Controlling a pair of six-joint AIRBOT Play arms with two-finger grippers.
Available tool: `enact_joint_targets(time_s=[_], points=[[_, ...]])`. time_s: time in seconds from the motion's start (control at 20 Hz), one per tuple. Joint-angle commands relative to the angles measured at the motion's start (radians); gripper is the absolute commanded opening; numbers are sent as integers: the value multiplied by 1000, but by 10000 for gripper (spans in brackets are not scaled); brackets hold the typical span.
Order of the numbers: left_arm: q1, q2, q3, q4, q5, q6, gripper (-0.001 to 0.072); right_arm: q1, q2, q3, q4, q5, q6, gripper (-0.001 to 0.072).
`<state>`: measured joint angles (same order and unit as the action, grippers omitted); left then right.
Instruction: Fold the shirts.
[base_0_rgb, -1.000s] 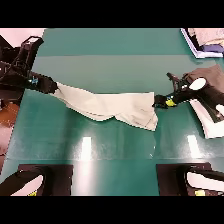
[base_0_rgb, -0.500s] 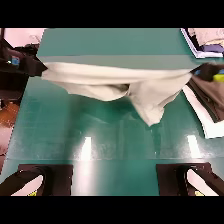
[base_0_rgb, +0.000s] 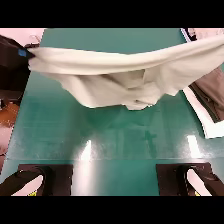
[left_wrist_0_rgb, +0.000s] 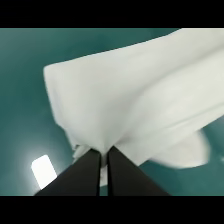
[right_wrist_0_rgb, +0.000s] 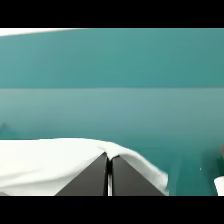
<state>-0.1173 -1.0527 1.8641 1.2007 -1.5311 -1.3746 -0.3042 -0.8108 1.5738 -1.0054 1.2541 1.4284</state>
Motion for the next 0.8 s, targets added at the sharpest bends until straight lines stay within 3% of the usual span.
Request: enact_joint_targets(time_s=[0.0,0.15,0.3,0.55,0.75], points=[[1,11,152,-149,-26,-6,27,-2,19,127,1,35,15,13],[1,9,167,-223,-23,24,27,-2,5,206,2,38,48,13],[1,4,-6,-143,7,26,27,0,-86,233,21,117,69,13],[1,-110,-445,-78,138,47,27,139,-405,233,6,240,82,13],[1,-325,-530,-55,271,58,28,237,-661,233,-92,174,82,13]])
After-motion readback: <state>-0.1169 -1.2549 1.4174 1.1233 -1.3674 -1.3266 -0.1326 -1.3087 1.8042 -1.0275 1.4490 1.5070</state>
